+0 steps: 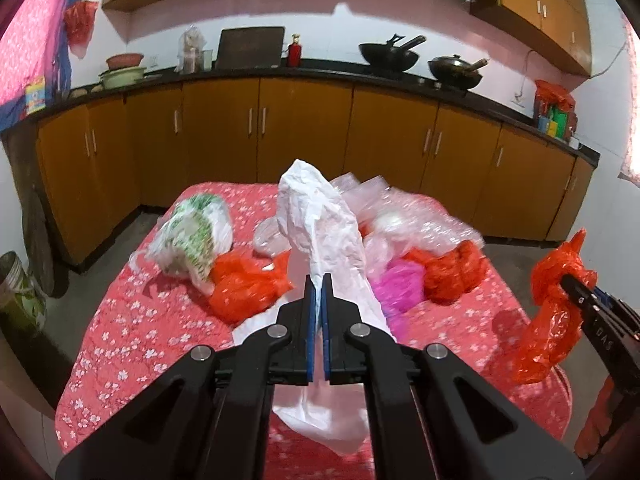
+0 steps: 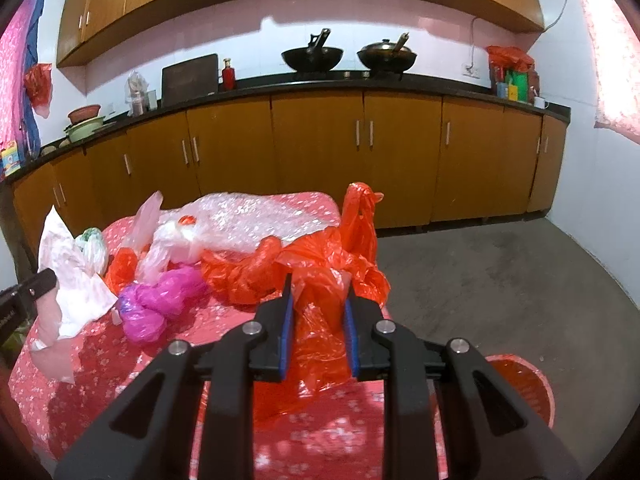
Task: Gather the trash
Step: 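Grasp the white plastic bag with the left gripper and lift it, then carry both bags over the orange basket and open both grippers to drop them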
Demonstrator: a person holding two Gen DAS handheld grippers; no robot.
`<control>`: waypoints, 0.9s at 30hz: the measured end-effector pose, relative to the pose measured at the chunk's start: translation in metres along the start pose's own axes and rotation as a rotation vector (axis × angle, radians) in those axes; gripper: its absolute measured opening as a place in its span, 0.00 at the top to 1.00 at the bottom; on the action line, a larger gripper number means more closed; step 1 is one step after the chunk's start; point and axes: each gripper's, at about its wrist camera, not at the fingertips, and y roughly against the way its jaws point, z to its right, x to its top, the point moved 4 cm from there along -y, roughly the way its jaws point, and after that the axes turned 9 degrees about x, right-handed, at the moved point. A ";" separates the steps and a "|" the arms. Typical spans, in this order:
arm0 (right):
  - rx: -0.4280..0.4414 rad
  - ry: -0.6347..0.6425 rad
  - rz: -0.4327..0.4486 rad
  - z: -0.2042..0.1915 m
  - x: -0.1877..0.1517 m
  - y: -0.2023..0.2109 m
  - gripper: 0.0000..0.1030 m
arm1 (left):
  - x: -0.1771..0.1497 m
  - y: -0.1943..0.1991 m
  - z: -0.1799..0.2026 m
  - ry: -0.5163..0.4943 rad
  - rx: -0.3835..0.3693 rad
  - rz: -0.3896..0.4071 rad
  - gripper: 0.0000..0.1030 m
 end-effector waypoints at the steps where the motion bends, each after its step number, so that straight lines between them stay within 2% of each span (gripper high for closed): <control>1: -0.003 -0.003 0.005 0.003 0.001 0.002 0.79 | 0.001 0.002 0.004 -0.004 -0.003 0.006 0.98; 10: -0.065 -0.043 0.038 0.053 0.000 0.025 0.79 | 0.009 0.022 0.057 -0.053 -0.082 0.039 0.98; 17: -0.150 -0.082 0.040 0.108 -0.012 0.038 0.79 | 0.004 0.034 0.109 -0.100 -0.192 0.040 0.98; 23: -0.253 -0.121 0.013 0.166 -0.035 0.045 0.79 | -0.007 0.038 0.155 -0.144 -0.280 0.012 0.98; 27: -0.329 -0.154 -0.025 0.211 -0.060 0.048 0.79 | -0.022 0.040 0.198 -0.194 -0.354 -0.021 0.98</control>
